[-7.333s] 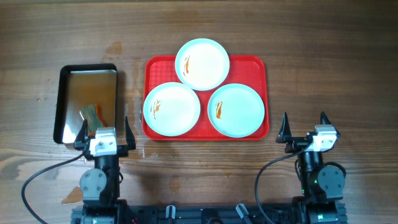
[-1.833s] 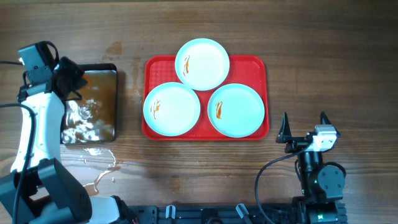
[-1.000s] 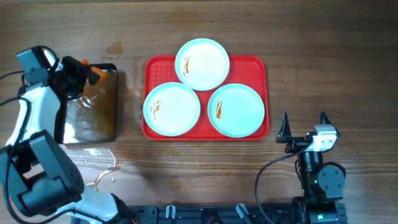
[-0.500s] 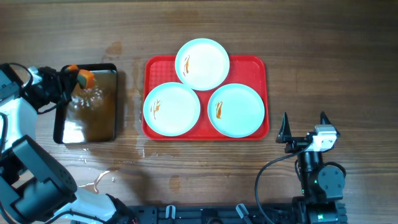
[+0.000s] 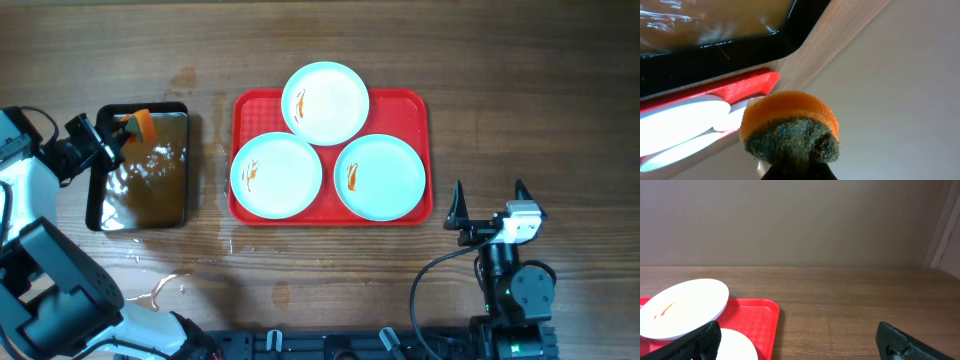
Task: Clean dirty plates on tray and stack at the side
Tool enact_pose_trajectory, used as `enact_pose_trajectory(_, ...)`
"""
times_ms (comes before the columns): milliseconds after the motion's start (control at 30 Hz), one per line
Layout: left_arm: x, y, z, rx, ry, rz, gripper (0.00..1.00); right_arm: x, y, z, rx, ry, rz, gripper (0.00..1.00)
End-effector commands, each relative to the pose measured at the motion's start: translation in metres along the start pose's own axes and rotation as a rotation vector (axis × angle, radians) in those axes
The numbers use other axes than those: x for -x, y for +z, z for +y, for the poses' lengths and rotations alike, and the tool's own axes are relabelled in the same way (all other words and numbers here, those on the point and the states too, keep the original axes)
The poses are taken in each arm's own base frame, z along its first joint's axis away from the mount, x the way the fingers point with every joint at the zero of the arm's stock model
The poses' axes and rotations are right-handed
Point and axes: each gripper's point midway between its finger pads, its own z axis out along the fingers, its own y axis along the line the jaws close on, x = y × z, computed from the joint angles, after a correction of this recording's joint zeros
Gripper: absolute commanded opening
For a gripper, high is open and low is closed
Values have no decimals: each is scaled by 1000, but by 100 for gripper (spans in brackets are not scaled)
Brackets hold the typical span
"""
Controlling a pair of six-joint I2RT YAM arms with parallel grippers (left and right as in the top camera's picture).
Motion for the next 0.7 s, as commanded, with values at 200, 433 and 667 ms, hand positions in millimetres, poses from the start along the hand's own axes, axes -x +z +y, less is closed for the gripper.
enact_pose_trajectory(200, 31, -25, -15, -73, -136, -89, 4, 1, 0, 2, 14, 7, -5, 100)
enact_pose_trajectory(433, 68, -36, 20, 32, -254, -321, 4, 1, 0, 2, 14, 8, -5, 100)
enact_pose_trajectory(667, 43, -30, 13, 8, -255, -163, 4, 1, 0, 2, 14, 7, -5, 100)
